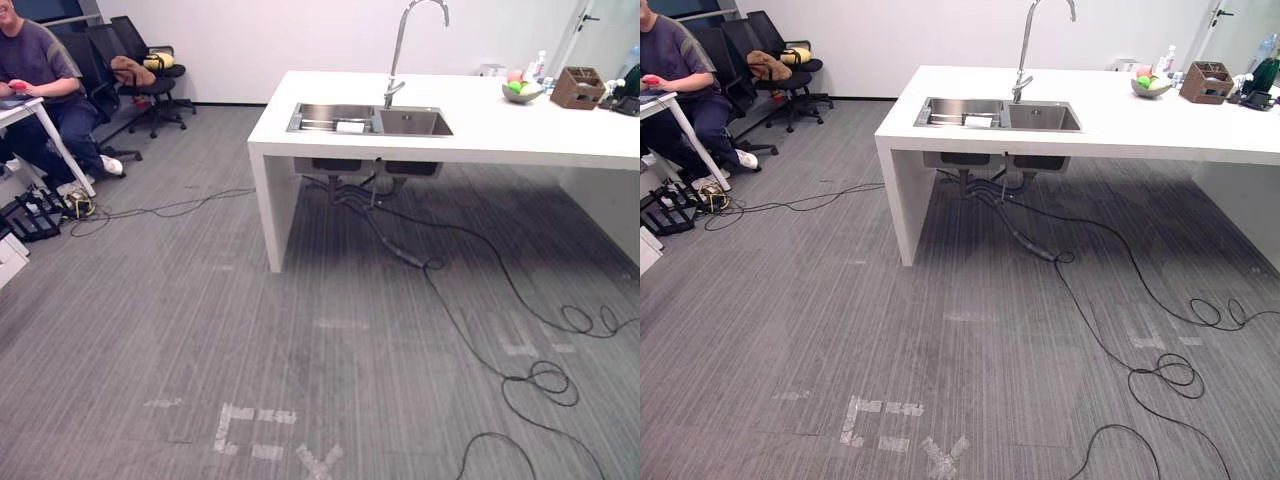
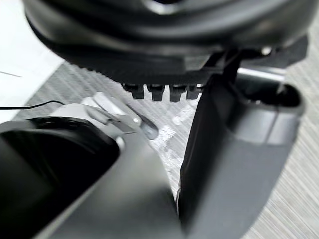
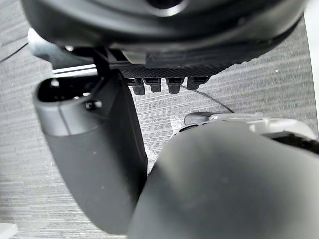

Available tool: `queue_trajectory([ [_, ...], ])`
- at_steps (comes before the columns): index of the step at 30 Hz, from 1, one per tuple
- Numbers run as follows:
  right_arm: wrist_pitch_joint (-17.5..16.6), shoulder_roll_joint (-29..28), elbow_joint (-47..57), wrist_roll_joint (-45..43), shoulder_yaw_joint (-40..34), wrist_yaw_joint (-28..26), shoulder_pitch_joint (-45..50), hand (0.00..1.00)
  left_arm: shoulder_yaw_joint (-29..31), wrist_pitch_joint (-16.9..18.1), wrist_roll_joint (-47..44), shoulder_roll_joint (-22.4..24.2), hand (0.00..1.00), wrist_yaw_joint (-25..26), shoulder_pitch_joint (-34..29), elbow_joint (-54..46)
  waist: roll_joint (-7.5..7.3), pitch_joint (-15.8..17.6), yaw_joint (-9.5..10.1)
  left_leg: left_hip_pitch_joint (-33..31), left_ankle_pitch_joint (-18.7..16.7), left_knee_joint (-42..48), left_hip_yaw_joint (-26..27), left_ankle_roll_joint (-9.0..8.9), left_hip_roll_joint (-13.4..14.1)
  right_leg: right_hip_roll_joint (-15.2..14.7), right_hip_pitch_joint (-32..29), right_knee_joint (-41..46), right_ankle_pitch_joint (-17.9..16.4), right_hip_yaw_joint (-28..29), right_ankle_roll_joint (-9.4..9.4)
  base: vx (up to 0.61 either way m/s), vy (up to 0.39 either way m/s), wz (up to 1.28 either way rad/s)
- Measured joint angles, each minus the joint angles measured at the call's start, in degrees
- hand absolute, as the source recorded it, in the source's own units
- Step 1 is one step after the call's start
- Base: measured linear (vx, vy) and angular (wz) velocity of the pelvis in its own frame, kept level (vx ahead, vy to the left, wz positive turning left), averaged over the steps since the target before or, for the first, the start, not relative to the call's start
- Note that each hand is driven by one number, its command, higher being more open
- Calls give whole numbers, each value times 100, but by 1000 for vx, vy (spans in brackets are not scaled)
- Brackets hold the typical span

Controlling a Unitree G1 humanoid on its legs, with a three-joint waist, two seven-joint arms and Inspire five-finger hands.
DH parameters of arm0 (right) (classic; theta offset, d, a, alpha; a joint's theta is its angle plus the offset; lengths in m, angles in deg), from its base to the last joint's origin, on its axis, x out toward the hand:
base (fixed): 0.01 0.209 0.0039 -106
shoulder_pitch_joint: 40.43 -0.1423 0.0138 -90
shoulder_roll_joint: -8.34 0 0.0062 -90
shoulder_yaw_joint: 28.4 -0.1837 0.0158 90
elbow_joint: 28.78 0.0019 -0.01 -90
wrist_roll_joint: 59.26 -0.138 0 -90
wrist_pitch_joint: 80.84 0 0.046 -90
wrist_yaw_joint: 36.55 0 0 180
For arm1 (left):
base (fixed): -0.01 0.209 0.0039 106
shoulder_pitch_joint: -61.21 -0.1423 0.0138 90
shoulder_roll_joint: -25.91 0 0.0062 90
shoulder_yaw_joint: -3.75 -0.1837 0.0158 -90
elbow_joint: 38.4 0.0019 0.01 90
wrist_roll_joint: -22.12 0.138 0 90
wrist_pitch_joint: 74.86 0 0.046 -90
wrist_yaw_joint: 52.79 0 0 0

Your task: Walk over to the sink, pick up the cup, carry it to the dishwasher, place the cup inside the dishwasher, then close the dishwasher door

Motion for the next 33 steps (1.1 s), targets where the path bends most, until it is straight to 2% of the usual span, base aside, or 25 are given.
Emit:
queue_trajectory([
  [4,-202,-19,32,25,93,109,-22,100,-40,-27,-265,-27,100,-15,-6,-5,1,80,-13,42,42,0,-143,43,-40,-36,98,4,-16,-151,26,-27,-20,20],
  [7,-301,-23,53,40,86,89,-22,100,-38,-288,-329,-43,100,153,1,-55,-30,133,-12,91,41,0,-314,55,-131,-170,82,364,-259,-371,192,-54,1,44],
  [8,-336,-37,140,53,87,94,5,100,-37,-427,-336,-63,100,232,-5,-137,-58,178,-16,164,-44,3,-303,168,-229,-374,-82,994,-657,-492,315,-53,40,51],
  [9,-356,-54,182,55,91,96,32,100,-37,-475,-341,-83,100,232,-10,-156,-87,192,-15,194,-57,5,-261,187,-271,-487,-163,1270,-820,-537,393,-37,60,67],
  [10,-387,-80,239,56,100,98,60,100,-34,-534,-431,-107,100,242,-33,-175,-152,208,-1,247,-82,9,-243,227,-384,-727,-284,1745,-1094,-613,549,10,50,47],
  [12,-406,-27,287,52,110,91,33,100,-26,-530,-508,-65,100,279,-35,-245,-112,284,18,329,-118,7,-207,360,-453,-921,-544,2562,-1140,-592,609,41,97,23],
  [13,-421,40,286,30,154,80,-55,100,-23,-533,-505,-59,100,326,-57,-274,-55,348,8,422,-121,23,-188,444,-429,-1003,-841,3238,-1137,-503,544,48,120,1],
  [15,-423,55,286,-37,249,115,-59,100,-8,-551,-511,-65,100,459,-136,-259,-25,368,1,577,-192,43,-145,449,-316,-907,-984,3292,-1269,-455,397,76,79,-11],
  [16,-445,54,284,-123,305,131,-57,100,40,-573,-620,-52,100,539,-160,-243,29,346,-4,623,-276,77,-116,422,-203,-751,-1094,3034,-1278,-454,384,114,37,-15],
  [18,-487,54,281,-275,325,137,-52,100,170,-577,-621,-24,100,597,-149,-227,31,362,-13,599,-433,194,-114,382,-45,-544,-1370,2616,-1219,-453,387,136,7,-8],
  [20,-555,58,285,-445,295,109,-55,100,303,-577,-596,16,100,699,-76,-177,37,381,-25,590,-724,423,-110,346,95,-433,-1847,2401,-965,-389,439,272,-5,-5],
  [22,-585,7,387,-471,126,72,-49,100,479,-571,-446,63,100,756,-49,-167,32,403,-29,649,-1034,671,-101,274,165,-395,-2242,2179,-584,-320,397,369,-32,2],
  [23,-598,-31,422,-462,78,47,-48,100,671,-567,-258,106,100,828,-57,-183,3,429,-23,850,-1284,818,-87,166,164,-433,-2363,2043,-357,-403,329,408,-61,8],
  [25,-596,-20,509,-464,75,12,-41,100,860,-542,-41,175,100,884,-120,-205,5,427,-41,1154,-1543,888,-93,-154,190,-476,-2381,2259,-251,-574,163,436,-93,18],
  [26,-582,-9,547,-464,76,-4,-18,100,922,-488,119,221,100,880,-207,-276,16,409,-82,1326,-1718,955,-88,-445,243,-458,-2347,2424,-184,-683,36,570,-172,34],
  [27,-510,-82,566,-463,79,-1,0,100,998,-449,221,215,100,816,-256,-368,-106,366,-64,1334,-1810,1258,-88,-554,174,-401,-2262,2374,-86,-698,-151,590,-199,31],
  [28,-460,-94,551,-469,70,-3,23,100,1049,-405,327,206,100,776,-274,-396,-170,346,-61,1280,-1850,1514,-80,-529,132,-373,-2217,2365,145,-594,-436,604,-241,9],
  [29,-359,13,517,-468,37,-35,-44,100,1085,-368,538,328,100,780,-270,-392,13,332,-59,1167,-1886,2049,-82,-466,273,-232,-2147,2502,-60,-666,-450,482,-217,-12],
  [30,-321,55,534,-470,36,-41,-58,100,1101,-330,606,419,100,762,-274,-397,126,273,-66,873,-1887,2823,-103,-469,384,-115,-2057,2453,-245,-631,-446,716,-292,-34],
  [31,-268,141,595,-476,63,-17,-74,100,1099,-235,665,500,100,706,-236,-434,339,219,-68,378,-1723,3971,-111,-616,618,169,-1879,2302,-383,-592,-543,732,-260,-55],
  [32,-245,181,661,-492,97,11,-82,100,1072,-121,822,534,100,641,-151,-440,504,226,-75,-17,-1327,5062,-79,-798,904,459,-1585,2050,-445,-504,-654,614,-203,-59],
  [33,-240,166,661,-495,97,41,-95,100,1006,-60,871,515,100,621,-108,-453,518,230,-91,-172,-1318,5528,16,-817,1037,568,-1414,1928,-477,-455,-702,595,-194,-59],
])
